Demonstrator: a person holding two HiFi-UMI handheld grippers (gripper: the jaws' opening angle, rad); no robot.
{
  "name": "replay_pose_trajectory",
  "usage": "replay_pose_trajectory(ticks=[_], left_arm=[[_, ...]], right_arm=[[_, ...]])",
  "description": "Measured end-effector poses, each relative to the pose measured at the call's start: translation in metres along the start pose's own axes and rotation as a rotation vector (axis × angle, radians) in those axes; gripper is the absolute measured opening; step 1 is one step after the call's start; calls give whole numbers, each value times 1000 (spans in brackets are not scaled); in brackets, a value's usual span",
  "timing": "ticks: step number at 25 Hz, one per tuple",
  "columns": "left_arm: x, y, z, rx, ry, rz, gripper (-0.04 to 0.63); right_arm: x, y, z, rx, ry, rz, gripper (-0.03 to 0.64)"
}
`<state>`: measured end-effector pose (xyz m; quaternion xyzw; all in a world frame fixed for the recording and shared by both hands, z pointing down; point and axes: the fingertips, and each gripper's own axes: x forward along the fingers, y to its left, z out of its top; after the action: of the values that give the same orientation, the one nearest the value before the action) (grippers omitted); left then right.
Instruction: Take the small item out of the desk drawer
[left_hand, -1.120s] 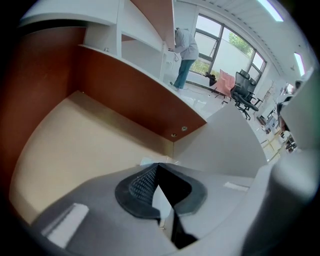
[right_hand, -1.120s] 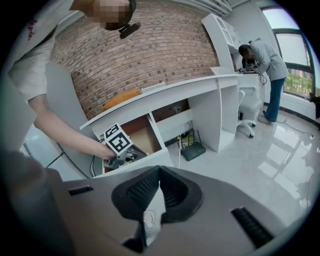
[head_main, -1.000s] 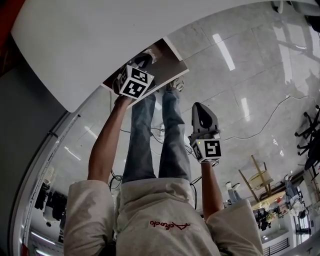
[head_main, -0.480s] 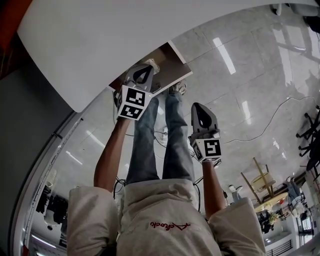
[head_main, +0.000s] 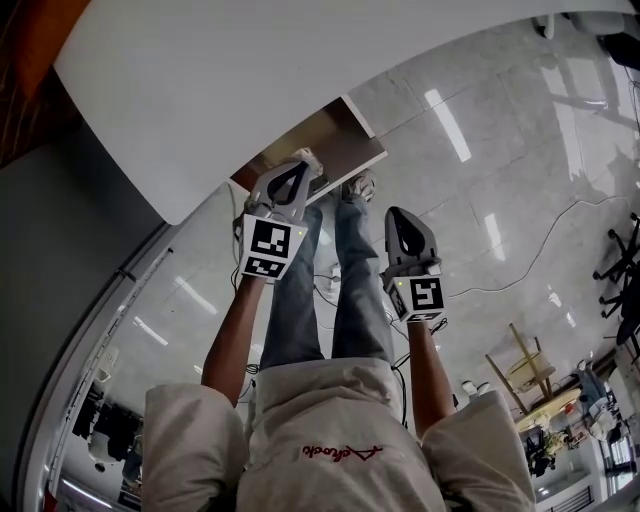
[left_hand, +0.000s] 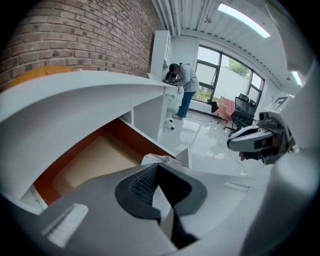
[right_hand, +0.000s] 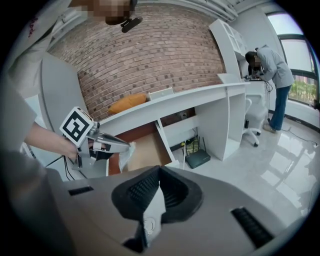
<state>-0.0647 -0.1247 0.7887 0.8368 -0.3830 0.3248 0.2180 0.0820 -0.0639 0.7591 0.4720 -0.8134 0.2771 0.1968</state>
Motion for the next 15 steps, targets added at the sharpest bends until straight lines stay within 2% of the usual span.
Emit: replay_pose_trajectory(ticks=[6,15], left_arm=[[-31,-8,10,-22,-32,23,9],[-69,-19,51,-56,-120,39,9]], right_arm=[[-11,4,10,-12,13,7,12],[-30,6,69,-72,-82,-24,12]])
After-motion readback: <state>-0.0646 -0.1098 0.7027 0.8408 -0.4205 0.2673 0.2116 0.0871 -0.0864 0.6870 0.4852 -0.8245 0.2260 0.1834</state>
